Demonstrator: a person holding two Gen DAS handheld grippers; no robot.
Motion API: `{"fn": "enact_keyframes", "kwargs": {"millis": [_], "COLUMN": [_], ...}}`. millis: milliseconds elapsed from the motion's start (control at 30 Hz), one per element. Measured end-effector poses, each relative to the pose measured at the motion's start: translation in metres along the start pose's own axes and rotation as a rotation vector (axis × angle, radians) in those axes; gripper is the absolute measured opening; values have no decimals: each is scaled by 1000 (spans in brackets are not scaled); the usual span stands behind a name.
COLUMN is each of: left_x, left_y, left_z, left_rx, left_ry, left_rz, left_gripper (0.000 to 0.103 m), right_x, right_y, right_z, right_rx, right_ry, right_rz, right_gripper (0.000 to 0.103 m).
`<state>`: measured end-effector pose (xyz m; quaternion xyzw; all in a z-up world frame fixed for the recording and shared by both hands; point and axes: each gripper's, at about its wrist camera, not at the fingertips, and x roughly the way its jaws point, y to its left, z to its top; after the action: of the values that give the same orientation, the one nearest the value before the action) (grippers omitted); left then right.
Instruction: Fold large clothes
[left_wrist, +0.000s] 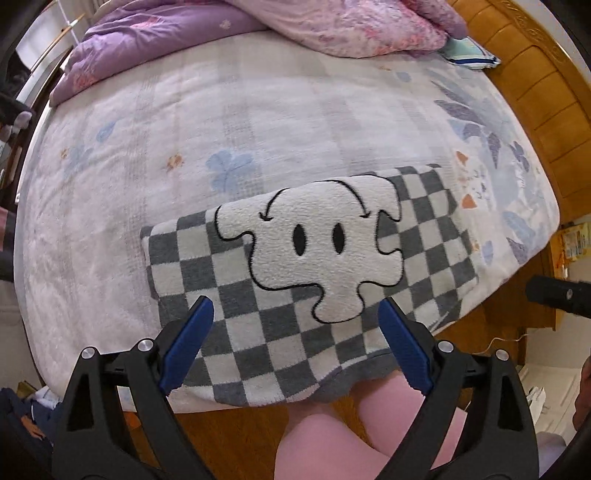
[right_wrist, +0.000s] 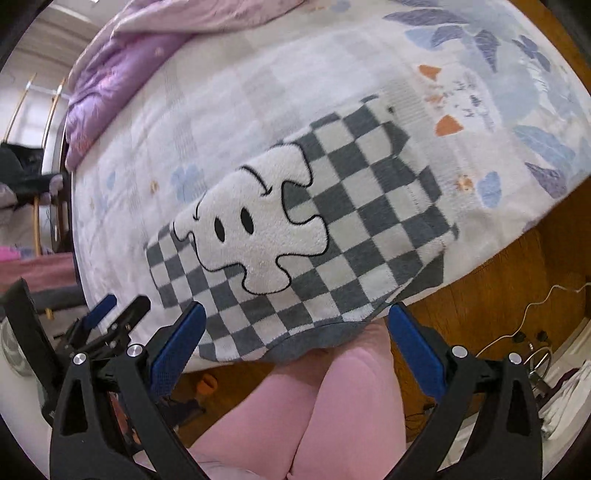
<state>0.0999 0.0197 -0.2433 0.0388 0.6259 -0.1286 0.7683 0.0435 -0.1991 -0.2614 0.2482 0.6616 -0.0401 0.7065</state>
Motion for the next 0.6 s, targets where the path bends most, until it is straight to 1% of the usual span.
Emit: {"fn": "enact_keyframes", "kwargs": {"millis": [100,167,233,300,333,367,433,533,600], "left_x": [-6,-10,-12,-15,-17,-18,-18,-17,-18], "left_y": [-11,-18,-23,-29,-34,-37,-45,-60,-68], "left_z": [-4,-6,-8,-8,-8,-8,-7,-6,-7], "left_rx": [26,33,25,14,10,6,-13,-69,-121], "left_ry": [-10,-18,-22,-35,-52,-62,-69,-47,-62], "left_rz": [3,12,18,27,34,43,65,85,101], "left_gripper": [91,91,91,91,91,91,91,91,91], "right_x": [-9,-18,-25,-33,-35,-35,-36,-46,-57], "right_y": [-14,-28,-37,-43,-48,-53,-64,-78,-87], "right_z": [-2,-2,-2,1,5,11,21,36,45], "right_rx": [57,112,135,132,132,132,128,90,47], "right_ry": [-49,-87,-141,-193,-211,-213,-214,-247,-295], "right_rz": [52,146,173,198,224,261,303,315,340], "right_gripper": [95,95,95,95,95,95,95,95,95]}}
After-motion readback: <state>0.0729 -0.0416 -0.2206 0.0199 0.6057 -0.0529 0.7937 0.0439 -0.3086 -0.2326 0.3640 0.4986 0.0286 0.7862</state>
